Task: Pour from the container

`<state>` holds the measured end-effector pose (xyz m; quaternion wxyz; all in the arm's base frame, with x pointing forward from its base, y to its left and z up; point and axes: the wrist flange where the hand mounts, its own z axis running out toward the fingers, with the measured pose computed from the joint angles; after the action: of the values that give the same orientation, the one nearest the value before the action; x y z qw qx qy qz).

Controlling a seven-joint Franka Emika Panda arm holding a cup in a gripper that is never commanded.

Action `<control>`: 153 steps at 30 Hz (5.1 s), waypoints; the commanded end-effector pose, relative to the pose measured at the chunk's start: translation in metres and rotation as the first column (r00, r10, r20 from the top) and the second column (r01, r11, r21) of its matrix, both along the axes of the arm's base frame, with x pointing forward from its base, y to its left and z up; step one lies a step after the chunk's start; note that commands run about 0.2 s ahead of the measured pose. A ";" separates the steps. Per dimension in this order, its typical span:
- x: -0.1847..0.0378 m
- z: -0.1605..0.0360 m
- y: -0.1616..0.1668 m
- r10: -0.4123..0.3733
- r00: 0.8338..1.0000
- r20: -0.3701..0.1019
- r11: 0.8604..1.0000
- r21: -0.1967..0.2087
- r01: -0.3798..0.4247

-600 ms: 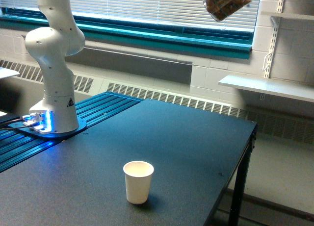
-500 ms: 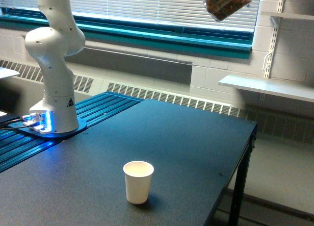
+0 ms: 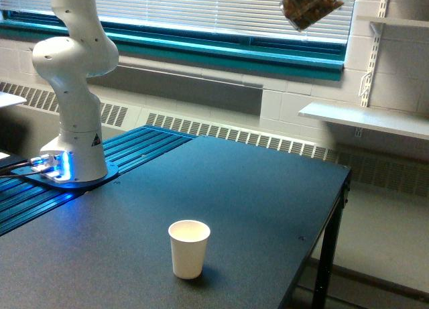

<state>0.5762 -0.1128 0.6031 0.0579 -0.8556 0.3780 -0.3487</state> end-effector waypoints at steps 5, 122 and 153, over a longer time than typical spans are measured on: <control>-0.034 -0.006 -0.038 -0.062 0.998 -0.001 0.998 -0.020 0.062; -0.176 -0.321 -0.096 -0.104 0.873 -0.476 0.985 0.075 0.158; -0.173 -0.335 -0.113 -0.088 0.815 -0.573 0.990 0.041 0.136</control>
<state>0.4011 -0.2196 0.2650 -0.0385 -0.8919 0.4453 -0.0688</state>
